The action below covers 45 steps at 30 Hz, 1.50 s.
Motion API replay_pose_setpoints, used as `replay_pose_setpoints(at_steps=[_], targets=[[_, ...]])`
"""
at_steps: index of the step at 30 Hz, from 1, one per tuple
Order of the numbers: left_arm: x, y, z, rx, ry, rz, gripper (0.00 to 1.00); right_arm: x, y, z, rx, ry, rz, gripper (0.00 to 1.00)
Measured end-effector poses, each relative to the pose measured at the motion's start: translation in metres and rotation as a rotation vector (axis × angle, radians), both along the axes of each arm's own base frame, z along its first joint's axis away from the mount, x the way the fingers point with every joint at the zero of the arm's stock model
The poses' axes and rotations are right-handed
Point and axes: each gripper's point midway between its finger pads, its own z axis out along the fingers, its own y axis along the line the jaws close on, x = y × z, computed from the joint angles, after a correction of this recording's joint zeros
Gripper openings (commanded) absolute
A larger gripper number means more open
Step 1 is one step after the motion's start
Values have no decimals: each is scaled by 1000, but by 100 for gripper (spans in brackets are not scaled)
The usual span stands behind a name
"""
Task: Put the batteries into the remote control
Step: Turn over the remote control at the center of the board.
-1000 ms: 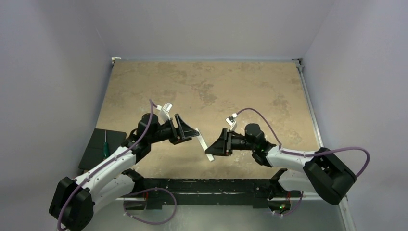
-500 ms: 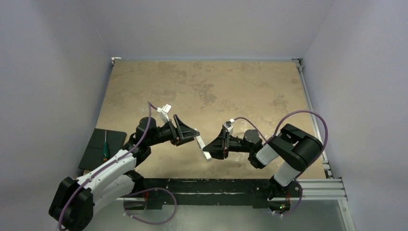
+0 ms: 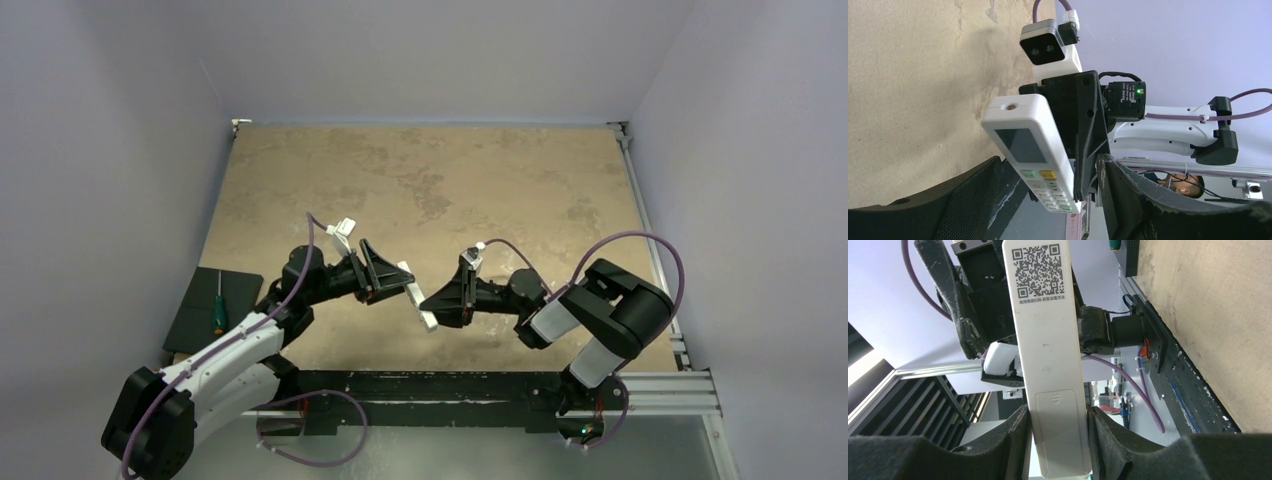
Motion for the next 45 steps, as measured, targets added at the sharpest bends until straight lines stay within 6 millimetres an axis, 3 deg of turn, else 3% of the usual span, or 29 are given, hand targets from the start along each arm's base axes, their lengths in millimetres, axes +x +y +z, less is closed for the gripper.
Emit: replay_pose_setpoints(at_steps=[9, 21, 24, 26, 28, 37, 39, 45], targets=[[-1, -1, 2, -17, -6, -5, 59, -1, 1, 18, 44, -37, 4, 0], [-3, -3, 8, -79, 1, -12, 43, -6, 5, 21, 54, -43, 22, 0], [-3, -3, 11, -90, -2, -12, 31, -7, 6, 23, 60, -49, 24, 0], [-3, -3, 13, -103, 5, -10, 16, -7, 6, 23, 62, -56, 21, 1], [-3, -3, 13, -108, 7, -9, 0, -8, 7, 24, 65, -57, 19, 6], [-4, -2, 14, -123, 10, -6, 0, -8, 7, 25, 67, -58, 16, 31], [-5, -2, 15, -125, 7, -6, 0, -8, 6, 26, 69, -60, 16, 41], [-8, -1, 16, -121, 10, -11, 0, -11, 5, 26, 69, -69, 18, 52]])
